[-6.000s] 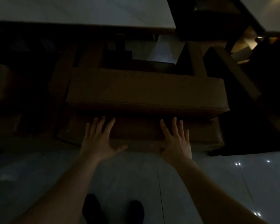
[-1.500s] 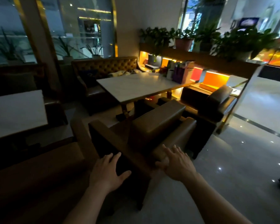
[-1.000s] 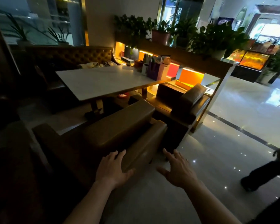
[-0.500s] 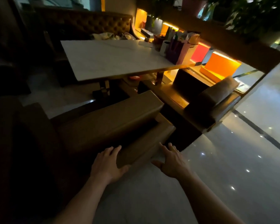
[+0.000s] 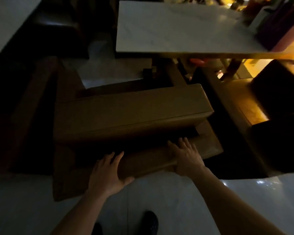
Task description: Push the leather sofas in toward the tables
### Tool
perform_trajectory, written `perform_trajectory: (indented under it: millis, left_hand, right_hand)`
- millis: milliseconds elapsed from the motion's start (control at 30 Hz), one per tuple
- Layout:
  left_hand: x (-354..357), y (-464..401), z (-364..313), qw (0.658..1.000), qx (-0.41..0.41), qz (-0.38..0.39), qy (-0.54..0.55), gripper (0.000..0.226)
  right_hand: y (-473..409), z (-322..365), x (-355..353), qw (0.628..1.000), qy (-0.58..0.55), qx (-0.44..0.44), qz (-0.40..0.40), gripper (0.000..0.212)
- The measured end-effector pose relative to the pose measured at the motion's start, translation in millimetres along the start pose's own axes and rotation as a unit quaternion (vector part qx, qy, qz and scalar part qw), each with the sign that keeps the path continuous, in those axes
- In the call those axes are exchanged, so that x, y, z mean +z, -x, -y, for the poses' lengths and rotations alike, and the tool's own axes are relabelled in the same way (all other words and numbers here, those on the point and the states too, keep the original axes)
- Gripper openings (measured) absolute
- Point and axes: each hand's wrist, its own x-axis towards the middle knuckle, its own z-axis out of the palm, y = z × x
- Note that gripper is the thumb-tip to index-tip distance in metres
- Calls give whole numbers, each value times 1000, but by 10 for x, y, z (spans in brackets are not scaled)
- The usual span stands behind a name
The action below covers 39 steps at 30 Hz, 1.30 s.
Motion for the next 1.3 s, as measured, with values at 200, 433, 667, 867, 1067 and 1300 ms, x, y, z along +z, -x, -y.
perform_trajectory:
  millis: [200, 433, 667, 867, 1067, 1300]
  left_hand:
    - [248, -170, 73, 997, -32, -20, -62, 115]
    - [369, -141, 144, 996, -19, -57, -61, 107]
    - [537, 274, 298, 994, -31, -85, -55, 107]
    - [758, 666, 665, 994, -3, -100, -45, 103]
    - [912, 734, 920, 994, 30, -92, -47, 112]
    - [839, 490, 988, 989, 77, -110, -62, 106]
  right_hand:
    - [-410, -305, 253, 998, 40, -43, 15, 123]
    - [-280, -314, 447, 995, 31, -59, -78, 114]
    - [145, -88, 797, 996, 36, -28, -71, 118]
    - [633, 221, 1141, 998, 31, 5, -53, 123]
    - [780, 392, 1229, 999, 35, 28, -10, 121]
    - [580, 354, 1147, 999, 36, 22, -17, 123]
